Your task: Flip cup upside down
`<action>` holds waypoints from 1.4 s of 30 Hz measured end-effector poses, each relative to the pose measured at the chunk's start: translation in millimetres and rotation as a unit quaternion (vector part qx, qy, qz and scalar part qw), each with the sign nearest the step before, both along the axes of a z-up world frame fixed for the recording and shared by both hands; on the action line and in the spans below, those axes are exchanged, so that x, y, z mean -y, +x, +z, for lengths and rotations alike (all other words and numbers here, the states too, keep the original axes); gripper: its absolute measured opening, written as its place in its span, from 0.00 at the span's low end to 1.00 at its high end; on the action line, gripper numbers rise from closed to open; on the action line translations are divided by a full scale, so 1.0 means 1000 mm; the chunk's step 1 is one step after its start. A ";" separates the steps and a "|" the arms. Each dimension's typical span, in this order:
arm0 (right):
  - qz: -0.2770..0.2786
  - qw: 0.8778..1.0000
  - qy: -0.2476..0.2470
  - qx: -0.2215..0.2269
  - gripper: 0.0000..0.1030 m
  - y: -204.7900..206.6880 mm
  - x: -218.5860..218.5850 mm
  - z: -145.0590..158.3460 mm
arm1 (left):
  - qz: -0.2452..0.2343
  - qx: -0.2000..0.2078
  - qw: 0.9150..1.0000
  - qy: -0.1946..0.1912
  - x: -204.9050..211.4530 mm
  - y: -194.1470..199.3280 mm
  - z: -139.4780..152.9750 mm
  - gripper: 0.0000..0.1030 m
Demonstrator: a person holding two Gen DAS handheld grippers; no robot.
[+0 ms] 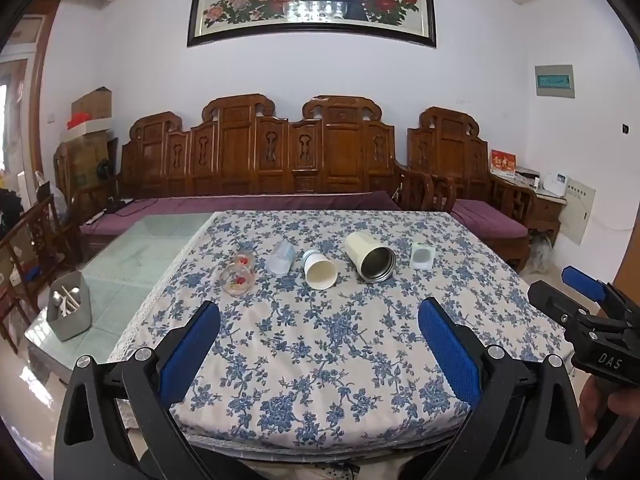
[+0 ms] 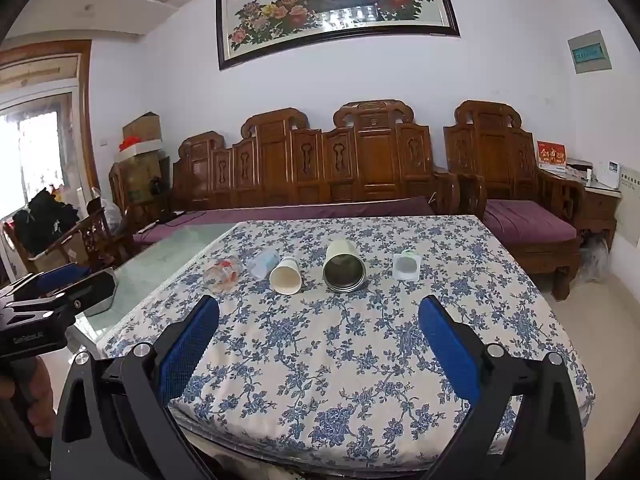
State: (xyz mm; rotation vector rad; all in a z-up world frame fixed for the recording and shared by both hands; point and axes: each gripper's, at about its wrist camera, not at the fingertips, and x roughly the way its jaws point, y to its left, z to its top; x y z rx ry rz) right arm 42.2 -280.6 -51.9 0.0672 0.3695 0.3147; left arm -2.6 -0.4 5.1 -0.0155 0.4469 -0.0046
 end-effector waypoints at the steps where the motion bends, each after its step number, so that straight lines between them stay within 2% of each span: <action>1: 0.000 1.000 0.000 0.000 0.98 0.000 0.000 0.000 | 0.000 0.000 1.000 0.000 0.000 0.000 0.000 0.93; 42: -0.010 1.000 0.010 -0.011 0.98 0.006 0.007 -0.006 | 0.000 0.000 1.000 0.002 0.005 -0.001 0.003 0.93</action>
